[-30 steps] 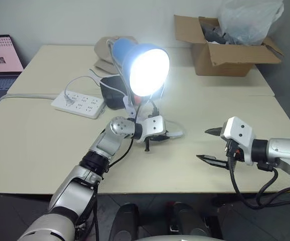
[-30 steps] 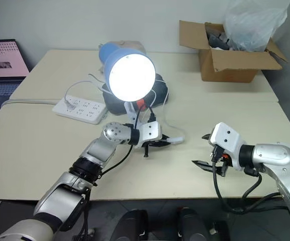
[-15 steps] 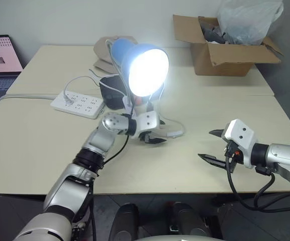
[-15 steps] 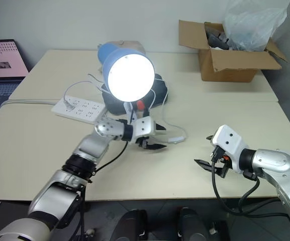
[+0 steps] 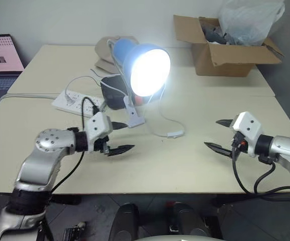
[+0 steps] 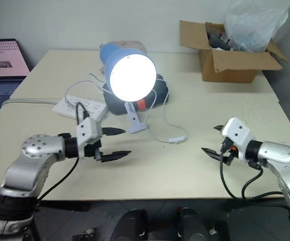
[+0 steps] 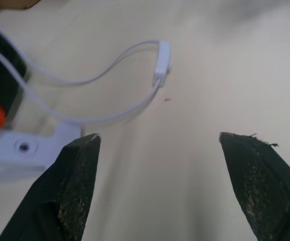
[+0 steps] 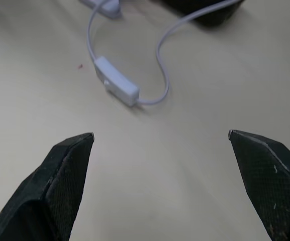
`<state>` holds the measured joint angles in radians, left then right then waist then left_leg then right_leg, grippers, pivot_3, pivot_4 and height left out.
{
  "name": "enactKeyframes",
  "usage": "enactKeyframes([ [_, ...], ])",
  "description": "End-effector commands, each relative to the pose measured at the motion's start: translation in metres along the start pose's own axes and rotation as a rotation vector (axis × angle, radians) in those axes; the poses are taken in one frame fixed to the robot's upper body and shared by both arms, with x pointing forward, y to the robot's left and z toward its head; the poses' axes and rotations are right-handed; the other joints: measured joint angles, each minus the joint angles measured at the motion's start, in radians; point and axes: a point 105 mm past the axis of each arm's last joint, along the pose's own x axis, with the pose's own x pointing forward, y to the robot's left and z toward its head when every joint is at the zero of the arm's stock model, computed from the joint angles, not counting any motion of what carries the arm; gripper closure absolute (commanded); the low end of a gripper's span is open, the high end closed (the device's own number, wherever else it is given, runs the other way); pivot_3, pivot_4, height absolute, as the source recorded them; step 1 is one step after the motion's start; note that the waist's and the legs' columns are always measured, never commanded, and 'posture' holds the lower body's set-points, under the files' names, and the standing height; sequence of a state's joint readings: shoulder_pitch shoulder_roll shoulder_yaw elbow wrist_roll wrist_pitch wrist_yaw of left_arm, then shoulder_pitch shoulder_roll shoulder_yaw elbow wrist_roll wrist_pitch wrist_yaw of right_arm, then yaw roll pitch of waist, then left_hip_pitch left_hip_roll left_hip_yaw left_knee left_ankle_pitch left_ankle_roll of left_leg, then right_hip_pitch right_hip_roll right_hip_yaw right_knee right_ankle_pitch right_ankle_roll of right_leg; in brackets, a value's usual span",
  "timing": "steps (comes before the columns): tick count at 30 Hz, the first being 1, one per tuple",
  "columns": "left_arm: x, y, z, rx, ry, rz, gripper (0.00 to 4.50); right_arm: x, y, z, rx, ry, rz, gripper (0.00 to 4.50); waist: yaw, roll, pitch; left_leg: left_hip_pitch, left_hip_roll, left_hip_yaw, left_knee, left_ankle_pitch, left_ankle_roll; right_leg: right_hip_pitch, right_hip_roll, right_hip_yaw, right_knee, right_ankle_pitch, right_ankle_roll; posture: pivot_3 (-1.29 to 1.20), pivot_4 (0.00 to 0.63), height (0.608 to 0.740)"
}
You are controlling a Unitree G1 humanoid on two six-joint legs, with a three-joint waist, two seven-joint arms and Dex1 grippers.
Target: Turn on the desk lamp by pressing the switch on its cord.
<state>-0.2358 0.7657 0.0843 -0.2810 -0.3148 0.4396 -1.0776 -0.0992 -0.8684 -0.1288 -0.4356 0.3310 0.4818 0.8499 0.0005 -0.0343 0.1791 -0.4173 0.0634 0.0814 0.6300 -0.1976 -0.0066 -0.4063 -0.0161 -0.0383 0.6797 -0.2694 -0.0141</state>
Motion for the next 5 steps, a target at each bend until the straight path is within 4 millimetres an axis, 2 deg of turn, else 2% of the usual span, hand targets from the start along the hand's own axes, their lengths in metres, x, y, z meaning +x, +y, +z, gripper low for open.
enactKeyframes([
  [1, -0.0211, 0.0007, 0.0133, 0.008, -0.034, 0.081, 0.58, -0.0111, -0.0023, 0.0062, -0.024, -0.055, 0.033, 0.00, 0.000, 0.000, 0.000, 0.000, 0.000, 0.000, 0.000, 0.000, 0.000, 0.000, 0.000, 0.000, 0.000, 0.000, 0.000, 0.00, 0.150, 0.740],
  [5, -0.0292, -0.0064, 0.0159, -0.054, -0.079, 0.119, 0.58, -0.0094, -0.0030, 0.0076, -0.030, -0.082, 0.065, 0.00, -0.002, 0.000, 0.000, 0.001, 0.000, 0.001, 0.000, 0.000, 0.000, 0.001, -0.001, 0.001, 0.000, 0.000, 0.000, 0.00, 0.150, 0.740],
])
